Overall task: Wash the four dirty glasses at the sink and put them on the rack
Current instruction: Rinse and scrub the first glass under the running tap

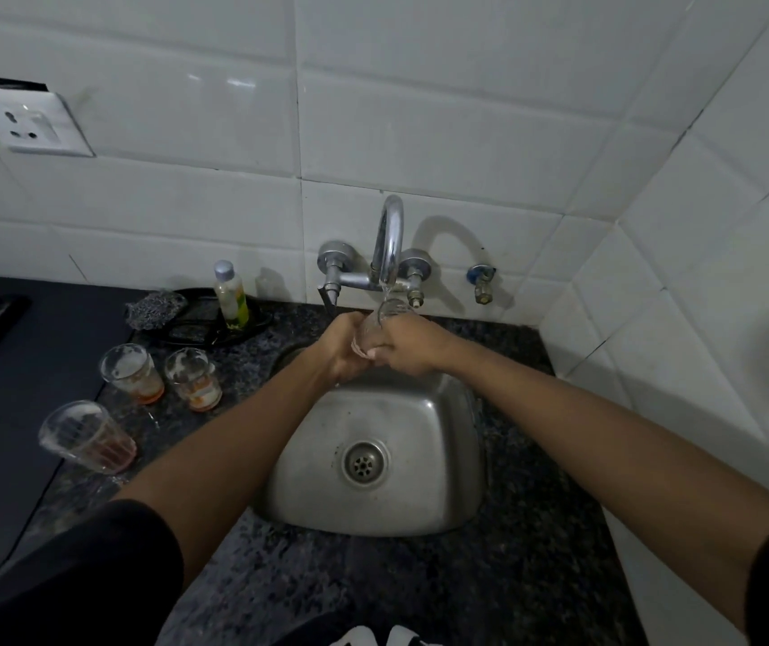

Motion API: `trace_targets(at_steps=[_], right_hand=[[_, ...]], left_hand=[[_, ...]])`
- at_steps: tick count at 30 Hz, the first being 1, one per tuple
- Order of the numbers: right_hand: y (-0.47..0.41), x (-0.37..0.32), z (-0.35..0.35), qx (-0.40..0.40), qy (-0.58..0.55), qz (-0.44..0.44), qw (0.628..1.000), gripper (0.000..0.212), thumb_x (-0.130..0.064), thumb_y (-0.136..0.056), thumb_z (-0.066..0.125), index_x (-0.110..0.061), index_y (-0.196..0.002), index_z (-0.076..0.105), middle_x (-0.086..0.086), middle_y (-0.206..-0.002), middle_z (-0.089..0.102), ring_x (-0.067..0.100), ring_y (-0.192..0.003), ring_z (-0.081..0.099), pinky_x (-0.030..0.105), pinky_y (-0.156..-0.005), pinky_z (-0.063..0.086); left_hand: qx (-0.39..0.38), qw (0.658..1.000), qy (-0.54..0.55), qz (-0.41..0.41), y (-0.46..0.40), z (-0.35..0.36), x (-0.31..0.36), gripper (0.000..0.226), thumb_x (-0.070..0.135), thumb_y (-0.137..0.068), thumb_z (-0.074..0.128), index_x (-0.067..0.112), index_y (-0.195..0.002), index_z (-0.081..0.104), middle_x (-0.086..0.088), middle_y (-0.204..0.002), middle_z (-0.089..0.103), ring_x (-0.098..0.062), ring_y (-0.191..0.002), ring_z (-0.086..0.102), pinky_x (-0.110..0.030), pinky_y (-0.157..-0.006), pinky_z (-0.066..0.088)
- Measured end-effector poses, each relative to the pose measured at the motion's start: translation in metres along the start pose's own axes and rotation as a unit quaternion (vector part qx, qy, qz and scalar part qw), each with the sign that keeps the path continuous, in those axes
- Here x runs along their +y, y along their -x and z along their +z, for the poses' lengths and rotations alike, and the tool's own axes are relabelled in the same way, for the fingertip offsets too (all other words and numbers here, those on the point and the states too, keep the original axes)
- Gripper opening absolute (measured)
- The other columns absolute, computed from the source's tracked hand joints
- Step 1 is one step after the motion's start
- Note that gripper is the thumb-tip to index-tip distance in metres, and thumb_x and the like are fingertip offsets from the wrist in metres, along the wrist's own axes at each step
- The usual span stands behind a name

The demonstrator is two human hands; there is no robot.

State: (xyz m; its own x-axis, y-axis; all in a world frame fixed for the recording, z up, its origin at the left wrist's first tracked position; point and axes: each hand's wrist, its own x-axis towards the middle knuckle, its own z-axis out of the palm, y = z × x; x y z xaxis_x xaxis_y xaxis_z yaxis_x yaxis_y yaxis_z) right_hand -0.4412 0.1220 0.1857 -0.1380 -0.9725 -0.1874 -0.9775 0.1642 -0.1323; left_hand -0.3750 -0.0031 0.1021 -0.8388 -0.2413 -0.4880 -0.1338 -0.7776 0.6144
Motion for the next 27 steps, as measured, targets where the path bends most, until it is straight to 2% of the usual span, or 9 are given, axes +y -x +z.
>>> trace_targets(at_steps=[2, 4, 7, 10, 13, 18, 21, 25, 27], right_hand=[[0.004, 0.0, -0.005, -0.022, 0.08, 0.004, 0.997, 0.017, -0.014, -0.1, 0.062, -0.012, -0.116, 0.065, 0.001, -0.101, 0.058, 0.017, -0.092, 0.057, 0.031, -0.077, 0.046], [0.003, 0.001, -0.001, 0.01, 0.123, -0.001, 0.992, 0.021, -0.01, -0.1, 0.06, -0.009, -0.121, 0.062, 0.007, -0.114, 0.064, 0.023, -0.101, 0.064, 0.034, -0.079, 0.051], [-0.005, -0.009, -0.001, 0.026, 0.072, 0.041, 0.996, 0.031, -0.027, -0.102, 0.063, -0.006, -0.124, 0.06, 0.014, -0.12, 0.065, 0.03, -0.107, 0.065, 0.033, -0.081, 0.043], [-0.008, -0.006, -0.004, -0.009, 0.078, 0.028, 0.997, 0.027, -0.027, -0.101, 0.063, -0.009, -0.121, 0.063, 0.008, -0.106, 0.063, 0.027, -0.103, 0.065, 0.033, -0.076, 0.041], [-0.002, -0.004, -0.013, -0.014, 0.201, 0.0, 0.98, 0.023, -0.018, -0.102, 0.059, -0.011, -0.123, 0.064, 0.007, -0.119, 0.065, 0.024, -0.106, 0.065, 0.037, -0.082, 0.051], [-0.011, -0.014, -0.007, 0.0, 0.11, 0.025, 0.994, 0.029, -0.034, -0.107, 0.053, -0.01, -0.12, 0.064, 0.011, -0.117, 0.068, 0.028, -0.11, 0.065, 0.035, -0.083, 0.041], [-0.009, -0.008, -0.006, -0.02, 0.162, -0.011, 0.987, 0.025, -0.031, -0.106, 0.054, -0.011, -0.114, 0.068, 0.009, -0.109, 0.067, 0.025, -0.103, 0.063, 0.039, -0.094, 0.042], [-0.002, -0.002, -0.002, -0.003, 0.283, -0.08, 0.956, 0.03, -0.013, -0.1, 0.052, -0.01, -0.128, 0.063, 0.011, -0.12, 0.067, 0.029, -0.115, 0.063, 0.046, -0.096, 0.053], [-0.005, -0.003, 0.005, 0.005, 0.27, -0.038, 0.962, 0.037, -0.016, -0.103, 0.053, -0.01, -0.139, 0.055, 0.012, -0.128, 0.063, 0.03, -0.119, 0.062, 0.045, -0.094, 0.054]], left_hand=[[-0.024, 0.999, -0.026, -0.013, 0.002, 0.002, 0.002, 0.025, 0.018, -0.098, 0.046, 0.003, -0.097, 0.066, -0.009, -0.082, 0.067, -0.021, -0.073, 0.064, -0.031, -0.06, 0.053], [-0.01, 0.999, -0.031, 0.007, 0.003, 0.002, 0.004, 0.022, 0.014, -0.094, 0.048, 0.003, -0.094, 0.068, -0.011, -0.087, 0.066, -0.022, -0.074, 0.065, -0.033, -0.061, 0.056], [-0.011, 0.999, 0.008, 0.037, 0.0, 0.003, 0.002, 0.019, 0.006, -0.078, 0.049, 0.001, -0.091, 0.062, -0.013, -0.088, 0.057, -0.023, -0.074, 0.06, -0.032, -0.06, 0.052], [0.014, 0.999, 0.029, 0.018, 0.0, 0.002, -0.002, 0.028, 0.008, -0.085, 0.041, 0.003, -0.083, 0.068, -0.008, -0.074, 0.062, -0.017, -0.063, 0.059, -0.028, -0.053, 0.05], [0.01, 0.999, -0.05, -0.009, 0.004, 0.003, 0.004, 0.033, 0.024, -0.1, 0.044, 0.008, -0.098, 0.072, -0.009, -0.085, 0.07, -0.022, -0.076, 0.067, -0.034, -0.061, 0.058], [0.076, 0.996, -0.051, 0.0, -0.004, 0.003, 0.005, 0.033, 0.026, -0.101, 0.039, 0.009, -0.099, 0.067, -0.007, -0.086, 0.068, -0.019, -0.078, 0.064, -0.03, -0.063, 0.052], [0.067, 0.998, -0.013, -0.011, -0.003, -0.001, -0.002, 0.037, 0.024, -0.104, 0.033, 0.009, -0.095, 0.066, -0.006, -0.077, 0.066, -0.017, -0.067, 0.057, -0.024, -0.05, 0.045], [0.03, 0.996, -0.082, -0.026, 0.002, 0.002, 0.013, 0.034, 0.02, -0.102, 0.045, 0.008, -0.083, 0.071, -0.006, -0.075, 0.068, -0.02, -0.067, 0.065, -0.032, -0.059, 0.055], [0.056, 0.993, -0.101, -0.024, 0.002, 0.006, 0.019, 0.033, 0.013, -0.1, 0.044, 0.004, -0.079, 0.067, -0.009, -0.068, 0.067, -0.022, -0.062, 0.063, -0.032, -0.054, 0.053]])
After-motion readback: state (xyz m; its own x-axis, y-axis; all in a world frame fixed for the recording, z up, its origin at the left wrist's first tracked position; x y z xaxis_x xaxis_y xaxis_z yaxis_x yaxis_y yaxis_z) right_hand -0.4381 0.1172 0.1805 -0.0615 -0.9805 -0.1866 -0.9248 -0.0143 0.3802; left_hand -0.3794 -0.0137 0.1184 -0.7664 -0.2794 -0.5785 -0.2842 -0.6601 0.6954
